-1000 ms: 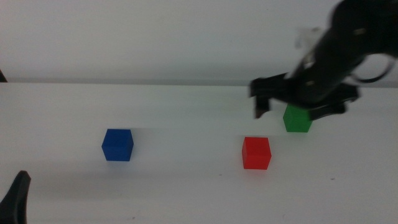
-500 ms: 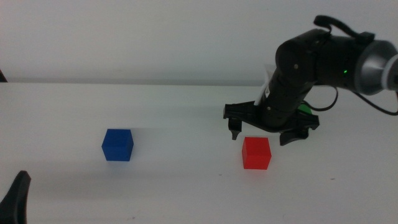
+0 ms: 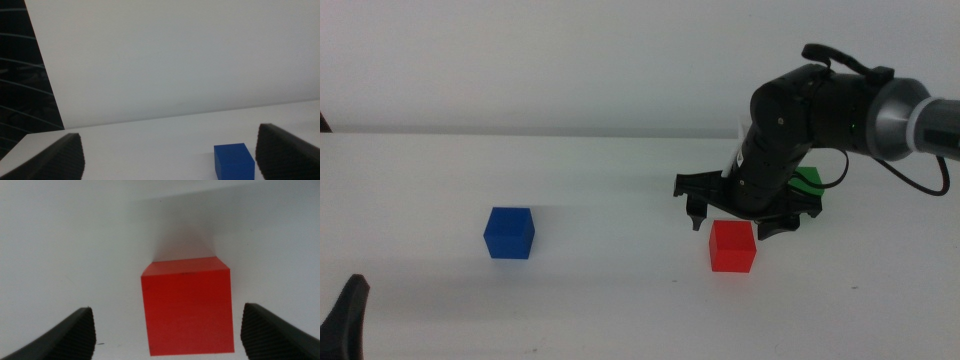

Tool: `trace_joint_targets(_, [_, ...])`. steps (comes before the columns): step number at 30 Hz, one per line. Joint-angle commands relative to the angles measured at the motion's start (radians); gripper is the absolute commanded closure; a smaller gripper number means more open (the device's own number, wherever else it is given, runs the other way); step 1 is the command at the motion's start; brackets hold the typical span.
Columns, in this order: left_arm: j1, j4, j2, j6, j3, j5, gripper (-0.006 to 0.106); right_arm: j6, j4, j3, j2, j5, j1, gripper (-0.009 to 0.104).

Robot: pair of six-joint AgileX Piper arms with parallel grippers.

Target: Stack red cubes first, then green, then blue cubes in a specific spot.

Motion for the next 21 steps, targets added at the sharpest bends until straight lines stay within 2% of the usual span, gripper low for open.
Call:
trace_joint_targets(1, [0.002,-0.011,-0.041,-0.006,0.041,-0.003,0.010,-0.016,-0.014,-0.010,0.007,-0.005,0.004,0.018])
trace_joint_targets(21, [0.002,-0.011,-0.041,-0.006,0.041,-0.003,0.010,-0.091,-0.015,-0.010,0.019,0.023,0.004,0.018])
